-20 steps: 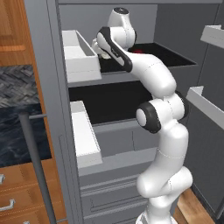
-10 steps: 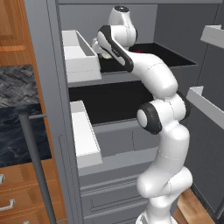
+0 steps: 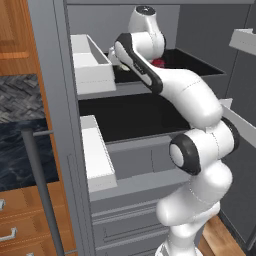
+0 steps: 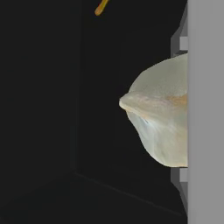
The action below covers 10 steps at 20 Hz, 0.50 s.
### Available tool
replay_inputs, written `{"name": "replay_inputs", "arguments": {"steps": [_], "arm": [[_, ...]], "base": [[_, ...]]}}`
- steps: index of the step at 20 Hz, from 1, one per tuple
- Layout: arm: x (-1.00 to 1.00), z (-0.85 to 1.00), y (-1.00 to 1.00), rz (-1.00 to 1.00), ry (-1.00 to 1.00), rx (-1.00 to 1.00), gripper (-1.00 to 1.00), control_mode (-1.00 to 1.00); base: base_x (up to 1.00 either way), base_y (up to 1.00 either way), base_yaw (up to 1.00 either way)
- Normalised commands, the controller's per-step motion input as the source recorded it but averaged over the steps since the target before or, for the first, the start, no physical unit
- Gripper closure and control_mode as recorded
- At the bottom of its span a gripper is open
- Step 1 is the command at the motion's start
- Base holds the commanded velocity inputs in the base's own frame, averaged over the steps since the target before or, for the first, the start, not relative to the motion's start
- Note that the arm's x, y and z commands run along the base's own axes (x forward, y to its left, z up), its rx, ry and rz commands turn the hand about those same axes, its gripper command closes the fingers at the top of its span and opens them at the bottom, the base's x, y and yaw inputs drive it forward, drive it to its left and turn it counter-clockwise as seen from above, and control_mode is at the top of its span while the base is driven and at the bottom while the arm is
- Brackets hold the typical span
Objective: Retrieve the bottle and the shaker from the cabinet and place them next to the mixing bowl on the counter. Then add garlic from the fridge to the mixing bowl.
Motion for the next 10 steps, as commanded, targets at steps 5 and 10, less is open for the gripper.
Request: {"name": "replay_inputs", "arguments": {"steps": [5,10], "arm": [[-1.0,0.0,0.0,0.0,-0.26,0.0,1.0,-1.0],[-1.0,0.06,0.0,0.0,-0.22,0.01,1.0,-1.0]], "base": [[0.0,0.0,0.0],[0.0,0.0,0.0]]}}
